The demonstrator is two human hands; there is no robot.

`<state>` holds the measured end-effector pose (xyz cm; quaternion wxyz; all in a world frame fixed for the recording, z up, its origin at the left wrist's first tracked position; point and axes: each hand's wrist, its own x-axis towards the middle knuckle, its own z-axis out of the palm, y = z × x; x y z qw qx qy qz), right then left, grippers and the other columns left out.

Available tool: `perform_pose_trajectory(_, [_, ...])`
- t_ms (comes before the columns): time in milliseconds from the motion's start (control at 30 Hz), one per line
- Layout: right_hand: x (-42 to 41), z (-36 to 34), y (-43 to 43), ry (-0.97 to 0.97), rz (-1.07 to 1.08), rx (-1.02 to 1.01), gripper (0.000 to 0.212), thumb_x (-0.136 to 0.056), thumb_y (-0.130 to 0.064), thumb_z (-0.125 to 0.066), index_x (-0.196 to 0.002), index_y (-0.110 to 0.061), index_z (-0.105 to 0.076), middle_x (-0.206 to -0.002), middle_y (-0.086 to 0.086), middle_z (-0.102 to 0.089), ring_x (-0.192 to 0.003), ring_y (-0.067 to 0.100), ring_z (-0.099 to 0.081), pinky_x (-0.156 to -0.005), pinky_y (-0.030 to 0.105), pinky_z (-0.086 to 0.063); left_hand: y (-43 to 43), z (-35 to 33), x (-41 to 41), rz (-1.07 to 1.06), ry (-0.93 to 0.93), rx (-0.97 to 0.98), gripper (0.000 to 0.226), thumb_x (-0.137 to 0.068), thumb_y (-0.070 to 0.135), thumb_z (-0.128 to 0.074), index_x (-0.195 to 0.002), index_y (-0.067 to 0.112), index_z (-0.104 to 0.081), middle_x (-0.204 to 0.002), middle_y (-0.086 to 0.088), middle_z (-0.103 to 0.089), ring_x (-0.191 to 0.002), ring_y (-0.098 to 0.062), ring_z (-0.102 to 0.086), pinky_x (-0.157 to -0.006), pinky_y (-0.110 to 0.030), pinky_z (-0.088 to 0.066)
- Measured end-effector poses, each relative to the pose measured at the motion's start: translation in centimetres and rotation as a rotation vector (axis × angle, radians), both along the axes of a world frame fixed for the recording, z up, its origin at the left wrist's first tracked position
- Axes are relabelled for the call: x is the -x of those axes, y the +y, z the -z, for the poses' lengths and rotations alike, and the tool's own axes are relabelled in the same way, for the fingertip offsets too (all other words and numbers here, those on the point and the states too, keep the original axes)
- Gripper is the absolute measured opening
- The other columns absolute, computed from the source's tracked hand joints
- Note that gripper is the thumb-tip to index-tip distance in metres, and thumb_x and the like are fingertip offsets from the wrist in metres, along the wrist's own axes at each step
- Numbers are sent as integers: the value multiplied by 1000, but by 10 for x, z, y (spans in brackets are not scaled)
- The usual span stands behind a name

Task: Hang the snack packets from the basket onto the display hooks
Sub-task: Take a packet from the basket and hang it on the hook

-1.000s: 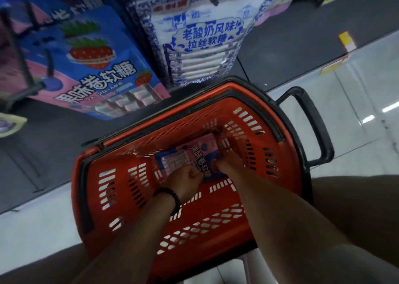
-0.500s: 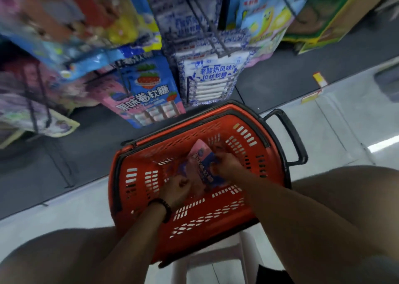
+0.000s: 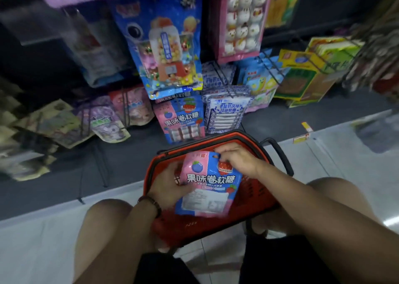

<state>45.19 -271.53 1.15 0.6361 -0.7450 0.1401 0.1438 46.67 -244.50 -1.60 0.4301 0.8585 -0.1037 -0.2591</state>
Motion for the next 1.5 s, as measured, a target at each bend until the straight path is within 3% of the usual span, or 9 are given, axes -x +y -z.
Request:
perform_pose_trajectory(133, [11,-48,12,-107,29,-15,25,-84,-5,-66,-104,9,-73,-76,4,-65,-64,15,-56,-59,26,-42,5,-17,32,-174,25,293,17,-97,-1,-74,-113,-3,-70,-111,-2,-83,-104,-17,-79,-90,-32,-63])
perform_pose_trajectory(200, [22,-55,10,-181,149,-80,17,-91,-1,-73,-108,-3,-75,-72,-5,-71,-65,8,-68,-68,24,-55,7,-23,43,-212,19,377,10,-99,-1,-71,-108,-4,-67,-110,-1,-84,-100,-15,-79,-83,-27,-63])
perform_pose_trajectory(333, [64,-44,24,-69,377,-480,20,-91,-5,-75,-112,-3,-73,-112,25,-75,-98,40,-74,-89,50,-61,13,-30,55,-343,23,448,9,-100,3,-71,-107,0,-68,-111,-5,-83,-103,-24,-79,-77,-26,-63])
perform_pose_trajectory(500, [108,-10,54,-52,295,-399,39,-87,-12,-78,-123,0,-73,-122,21,-77,-115,48,-71,-105,63,-54,12,-44,62,-446,11,511,10,-98,4,-74,-107,1,-71,-107,-6,-84,-105,-31,-79,-84,-39,-67])
perform_pose_trajectory(700, [101,-27,70,-170,383,-129,21,-91,4,-77,-109,-5,-78,-103,6,-84,-92,24,-80,-85,47,-64,16,-38,72,-343,-421,149,94,-68,56,-92,-149,38,-48,-140,12,-58,-132,-3,-55,-114,-34,-46])
perform_pose_trajectory(900, [91,-43,89,-321,281,122,20,-81,-37,-84,-92,-22,-76,-89,-4,-80,-83,19,-77,-80,43,-61,-16,-47,85,-10,-255,289,92,-73,25,-98,-153,32,-53,-143,17,-62,-131,3,-60,-109,-25,-51])
perform_pose_trajectory(1067, [89,-43,93,-339,142,151,37,-77,-60,-80,-94,-28,-77,-103,-3,-74,-93,10,-74,-89,33,-60,-19,-58,71,-172,-271,276,31,-100,16,-71,-125,33,-72,-109,12,-79,-103,-7,-73,-91,-29,-60])
perform_pose_trajectory(1267, [62,-60,54,-340,356,162,30,-92,-28,-82,-111,-32,-59,-111,2,-67,-96,19,-70,-80,33,-58,-3,-75,41,-230,-200,312,27,-97,6,-75,-98,33,-79,-96,24,-81,-89,3,-75,-78,-22,-60])
perform_pose_trajectory(1500, [38,-81,26,-283,210,-65,11,-104,-16,-68,-109,-24,-73,-85,-5,-76,-67,19,-69,-58,30,-60,-1,-85,20,-204,-77,434,23,-96,9,-78,-118,16,-75,-113,5,-83,-107,-12,-78,-89,-25,-62])
